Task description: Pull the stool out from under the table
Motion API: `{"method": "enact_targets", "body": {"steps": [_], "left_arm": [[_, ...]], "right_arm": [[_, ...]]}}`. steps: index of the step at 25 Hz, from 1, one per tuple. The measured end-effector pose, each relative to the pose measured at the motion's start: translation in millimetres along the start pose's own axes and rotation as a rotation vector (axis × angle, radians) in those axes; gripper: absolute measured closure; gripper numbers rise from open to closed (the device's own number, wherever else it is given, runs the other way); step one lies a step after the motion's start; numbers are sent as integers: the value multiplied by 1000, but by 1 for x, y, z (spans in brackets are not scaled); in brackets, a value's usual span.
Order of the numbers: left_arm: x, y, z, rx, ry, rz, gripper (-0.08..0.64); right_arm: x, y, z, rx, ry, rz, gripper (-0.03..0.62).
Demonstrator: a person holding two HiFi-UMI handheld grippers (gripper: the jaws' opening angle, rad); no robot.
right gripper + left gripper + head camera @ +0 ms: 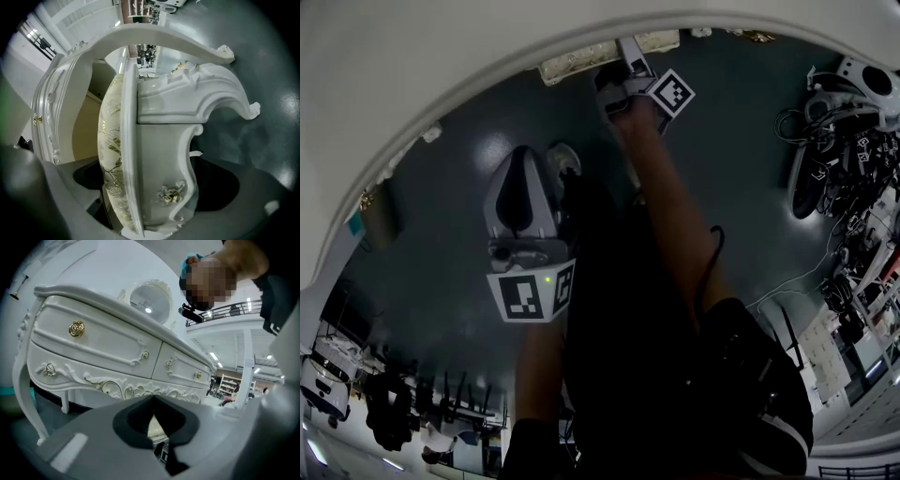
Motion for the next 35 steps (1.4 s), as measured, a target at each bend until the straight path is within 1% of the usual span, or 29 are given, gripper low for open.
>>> {"method": "enact_targets", "body": {"steps": [4, 7, 15, 22, 32, 35], "left_arm": [[2, -4, 0, 10, -8, -5, 554], [5, -2, -1, 22, -17, -10, 554], [15, -3, 6, 39, -19, -35, 554], [23, -3, 16, 42, -16, -51, 554], [56, 1, 38, 64, -57, -52, 554], [67, 2, 49, 61, -66, -51, 554]], "right_arm": [[2, -2, -1, 18, 19, 5, 34], [2, -2, 2, 23, 35, 4, 44], [10, 1, 2, 31, 16, -38, 55], [47, 15, 17, 24, 15, -44, 61], [108, 29, 36, 22, 7, -77, 63], [129, 34, 44, 18, 10, -83, 63]]}}
Point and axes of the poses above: the fingertips, and each gripper's own axes: x backward along the fingers, z to its right, y out of its underside, the point moved 5 cm from there along x, backward along the fingers, and after that the axes turned 10 degrees about y, right-handed, at the moved point
